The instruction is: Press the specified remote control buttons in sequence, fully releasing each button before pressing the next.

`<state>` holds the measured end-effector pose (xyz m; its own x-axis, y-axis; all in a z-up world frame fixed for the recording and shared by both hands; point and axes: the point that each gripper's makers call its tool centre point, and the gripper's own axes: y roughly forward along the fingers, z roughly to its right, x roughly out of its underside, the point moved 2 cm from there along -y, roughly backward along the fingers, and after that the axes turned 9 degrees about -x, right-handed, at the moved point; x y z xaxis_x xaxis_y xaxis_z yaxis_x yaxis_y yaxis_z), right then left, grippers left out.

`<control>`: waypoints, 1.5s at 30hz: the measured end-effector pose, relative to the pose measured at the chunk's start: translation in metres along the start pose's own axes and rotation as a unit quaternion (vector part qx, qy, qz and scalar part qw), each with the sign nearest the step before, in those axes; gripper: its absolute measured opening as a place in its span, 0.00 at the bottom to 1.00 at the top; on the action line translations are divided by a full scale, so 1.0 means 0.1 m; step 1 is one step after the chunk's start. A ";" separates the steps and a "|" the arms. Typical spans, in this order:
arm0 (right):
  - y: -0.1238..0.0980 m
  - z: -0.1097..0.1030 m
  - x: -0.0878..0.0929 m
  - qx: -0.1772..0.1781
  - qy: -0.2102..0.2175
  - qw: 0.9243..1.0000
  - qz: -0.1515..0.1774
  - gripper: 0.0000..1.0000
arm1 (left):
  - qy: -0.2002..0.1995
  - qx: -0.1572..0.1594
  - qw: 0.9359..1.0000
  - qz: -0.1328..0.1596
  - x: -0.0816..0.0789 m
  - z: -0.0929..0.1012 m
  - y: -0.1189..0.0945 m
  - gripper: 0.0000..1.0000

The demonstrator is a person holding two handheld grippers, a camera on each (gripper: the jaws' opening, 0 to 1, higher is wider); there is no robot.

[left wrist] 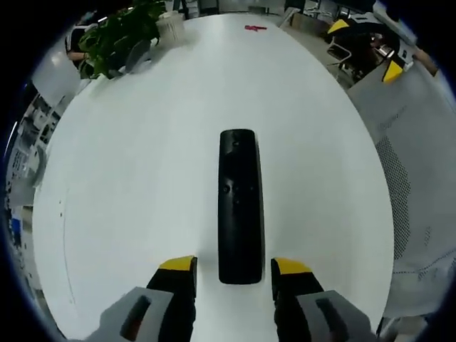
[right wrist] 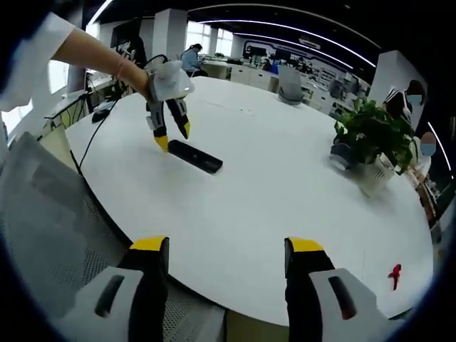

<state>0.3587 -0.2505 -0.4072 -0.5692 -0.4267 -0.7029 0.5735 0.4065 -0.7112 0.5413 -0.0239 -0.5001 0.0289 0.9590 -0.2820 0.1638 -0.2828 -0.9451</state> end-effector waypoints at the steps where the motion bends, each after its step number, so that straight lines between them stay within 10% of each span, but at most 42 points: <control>1: 0.00 0.00 0.00 0.000 0.001 1.000 0.000 0.68 | 0.000 -0.002 1.000 -0.001 0.00 0.00 0.00 0.35; 23: 0.01 -0.01 0.00 -0.006 -0.005 1.000 -0.001 0.67 | -0.005 -0.007 1.000 0.002 0.00 0.09 -0.03 0.24; 45: 0.04 -0.11 -0.01 -0.032 -0.025 0.999 -0.006 0.67 | -0.031 -0.001 0.999 0.026 0.05 0.64 -0.20 0.24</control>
<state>0.3551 -0.2394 -0.4090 -0.5438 -0.4713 -0.6944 0.5278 0.4513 -0.7195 0.4754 -0.0147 -0.4930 -0.0239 0.9399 -0.3407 0.1663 -0.3323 -0.9284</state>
